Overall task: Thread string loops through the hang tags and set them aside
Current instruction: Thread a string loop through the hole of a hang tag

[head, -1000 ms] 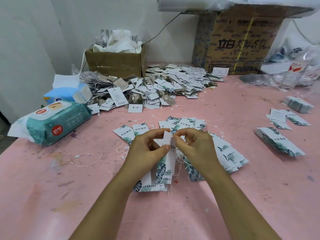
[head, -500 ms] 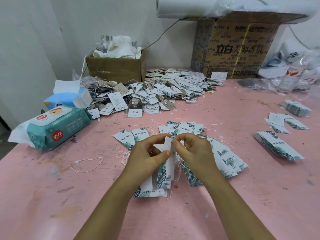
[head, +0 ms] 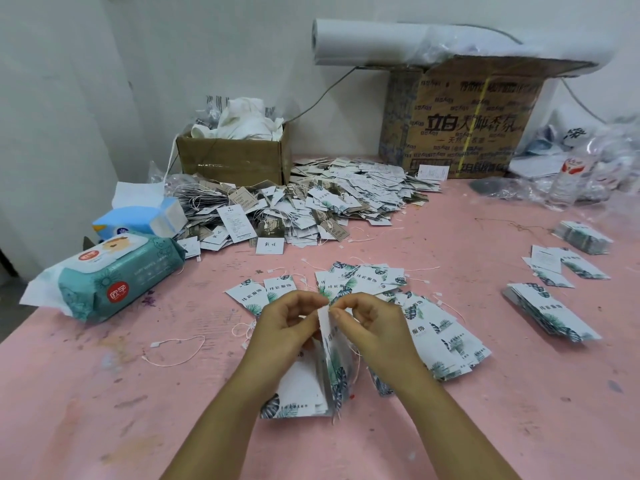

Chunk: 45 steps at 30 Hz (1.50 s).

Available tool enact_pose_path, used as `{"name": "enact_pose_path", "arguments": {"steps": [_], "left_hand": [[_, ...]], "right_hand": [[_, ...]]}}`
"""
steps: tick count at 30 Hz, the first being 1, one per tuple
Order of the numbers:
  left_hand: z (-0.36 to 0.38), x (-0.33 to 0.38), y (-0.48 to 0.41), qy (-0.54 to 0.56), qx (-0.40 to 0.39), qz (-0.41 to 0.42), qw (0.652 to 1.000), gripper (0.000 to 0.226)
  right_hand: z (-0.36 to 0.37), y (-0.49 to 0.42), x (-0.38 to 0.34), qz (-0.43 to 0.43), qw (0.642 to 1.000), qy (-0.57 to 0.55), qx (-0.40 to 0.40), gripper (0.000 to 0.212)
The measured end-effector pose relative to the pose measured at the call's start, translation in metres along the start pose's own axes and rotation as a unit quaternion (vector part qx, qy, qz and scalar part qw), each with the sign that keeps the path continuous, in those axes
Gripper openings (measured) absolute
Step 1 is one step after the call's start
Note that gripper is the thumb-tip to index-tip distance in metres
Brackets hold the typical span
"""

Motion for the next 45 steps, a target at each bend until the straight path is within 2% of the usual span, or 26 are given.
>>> {"name": "enact_pose_path", "arguments": {"steps": [6, 10, 14, 18, 23, 27, 29, 32, 37, 40, 45], "left_hand": [[0.0, 0.003, 0.001, -0.024, -0.024, -0.005, 0.999, 0.013], [0.006, 0.007, 0.002, -0.031, -0.041, 0.002, 0.999, 0.016], [0.004, 0.006, 0.001, -0.036, -0.027, 0.005, 0.999, 0.012], [-0.003, 0.006, -0.001, -0.035, 0.007, 0.008, 0.999, 0.018], [-0.009, 0.009, -0.003, 0.073, 0.053, -0.002, 0.996, 0.023], [-0.01, 0.006, -0.006, 0.262, 0.061, -0.047, 0.962, 0.028], [-0.012, 0.006, -0.005, 0.283, 0.068, -0.053, 0.955, 0.025], [-0.015, 0.004, -0.006, 0.241, 0.087, -0.052, 0.965, 0.023], [-0.021, 0.002, -0.007, 0.116, 0.117, -0.016, 0.986, 0.021], [-0.019, 0.007, -0.004, 0.044, 0.091, 0.033, 0.994, 0.016], [-0.014, 0.012, -0.002, -0.008, 0.063, 0.061, 0.996, 0.018]], "right_hand": [[0.002, 0.001, 0.001, -0.01, 1.0, 0.004, -0.007, 0.018], [0.004, 0.003, -0.003, -0.051, 0.998, 0.027, -0.036, 0.019], [0.009, 0.004, -0.004, -0.082, 0.99, 0.094, -0.071, 0.018], [0.005, 0.003, -0.003, -0.091, 0.987, 0.115, -0.06, 0.014], [0.004, 0.001, -0.001, -0.076, 0.99, 0.104, -0.065, 0.018], [-0.001, -0.001, 0.001, -0.063, 0.989, 0.127, -0.042, 0.019], [-0.007, -0.003, 0.004, -0.046, 0.99, 0.131, -0.021, 0.016], [-0.014, -0.006, 0.012, -0.008, 0.992, 0.125, 0.002, 0.004], [-0.028, -0.01, 0.026, 0.056, 0.991, 0.111, 0.048, 0.018], [-0.028, -0.011, 0.031, 0.086, 0.994, 0.052, 0.053, 0.031], [-0.024, -0.009, 0.018, 0.066, 0.992, -0.092, 0.057, 0.026]]}}
Point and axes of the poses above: each hand's wrist, its own y-axis away from the middle knuckle, its own z-axis out of the palm, x = y × z, the point moved 6 cm from there along -y, towards the middle knuckle, and after that the axes turned 9 degrees about y, right-handed, at the moved point
